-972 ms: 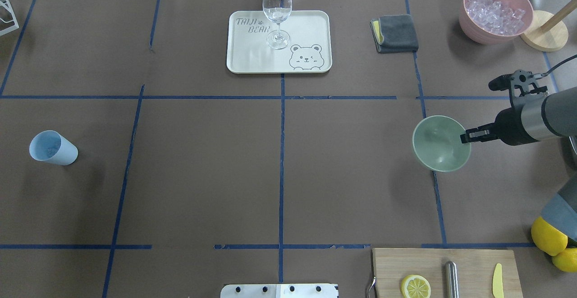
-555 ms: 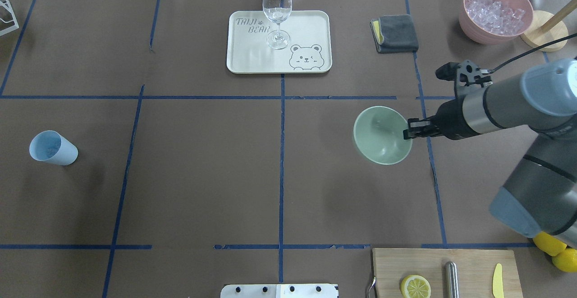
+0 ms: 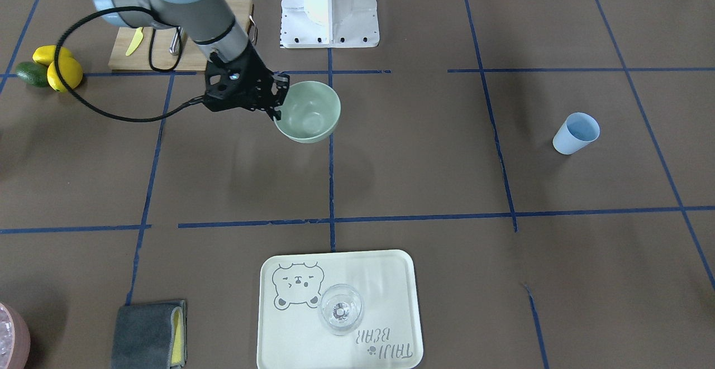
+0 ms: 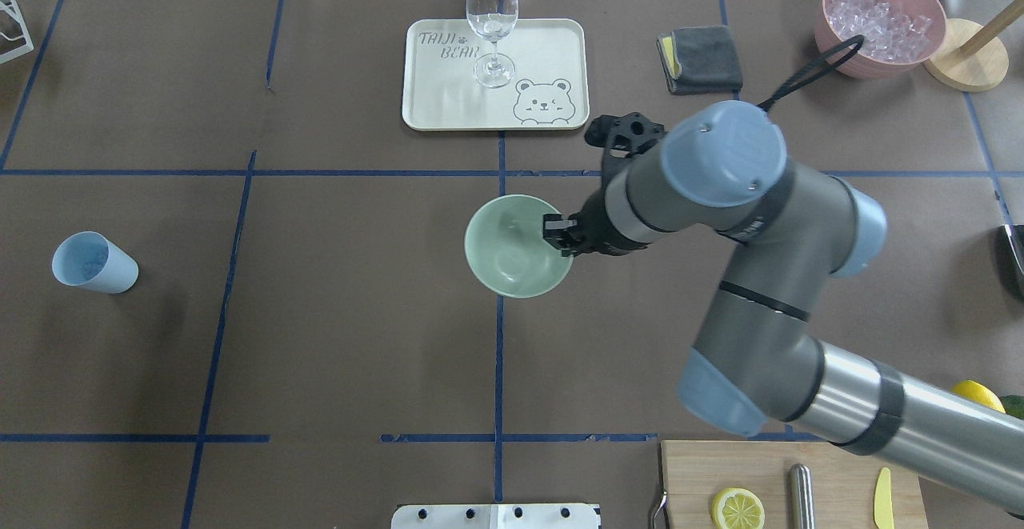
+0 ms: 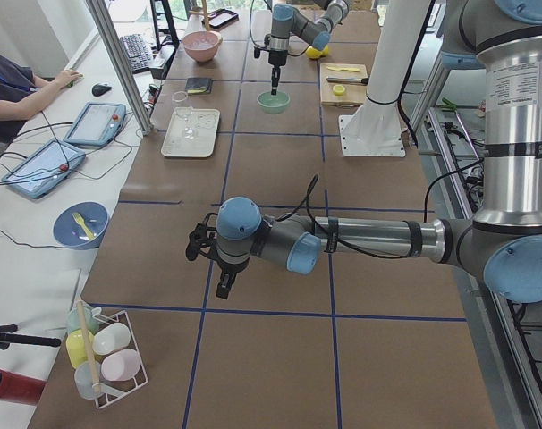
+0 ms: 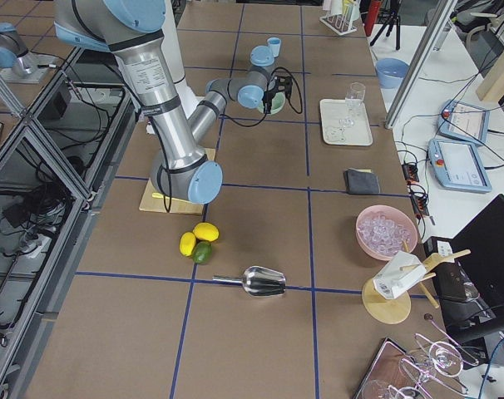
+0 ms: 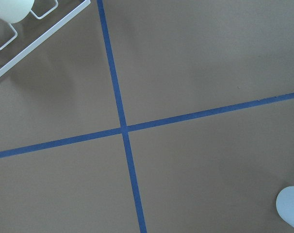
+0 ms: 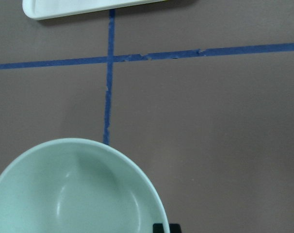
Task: Pour ice into bowl
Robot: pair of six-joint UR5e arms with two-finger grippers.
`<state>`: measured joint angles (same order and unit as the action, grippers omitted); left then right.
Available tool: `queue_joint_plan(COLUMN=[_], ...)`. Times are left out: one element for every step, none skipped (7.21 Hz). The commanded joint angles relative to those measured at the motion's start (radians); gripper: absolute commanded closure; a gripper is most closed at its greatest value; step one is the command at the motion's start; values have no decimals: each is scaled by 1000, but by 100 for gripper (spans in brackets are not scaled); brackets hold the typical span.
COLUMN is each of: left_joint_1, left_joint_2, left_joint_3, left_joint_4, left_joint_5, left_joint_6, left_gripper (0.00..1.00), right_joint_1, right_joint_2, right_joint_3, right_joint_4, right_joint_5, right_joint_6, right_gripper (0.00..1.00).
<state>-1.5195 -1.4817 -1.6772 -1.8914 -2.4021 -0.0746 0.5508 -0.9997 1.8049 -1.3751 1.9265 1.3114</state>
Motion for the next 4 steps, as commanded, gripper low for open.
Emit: queue_joint_plan(left_joint_1=[1,-1,1,1], left_joint_2=[0,1,0,0], left_joint_3=[-1,-1,1,1], left_joint_4=[0,0,0,0], left_joint_5=[0,0,0,0], left_joint_6=[-2,-4,-4,-4], left_gripper=[0,0,0,0], right_joint_1=[-55,-86,-106,-117], right_joint_2=[221,251,247,240], right_joint_3=[-259,-322,-325,-329], right_joint_4=[-22,-19,-19,-18], right_joint_5=[-85,-113,-125,-132], right_joint_6=[125,149,150,146], right_gripper=[100,100,100,100])
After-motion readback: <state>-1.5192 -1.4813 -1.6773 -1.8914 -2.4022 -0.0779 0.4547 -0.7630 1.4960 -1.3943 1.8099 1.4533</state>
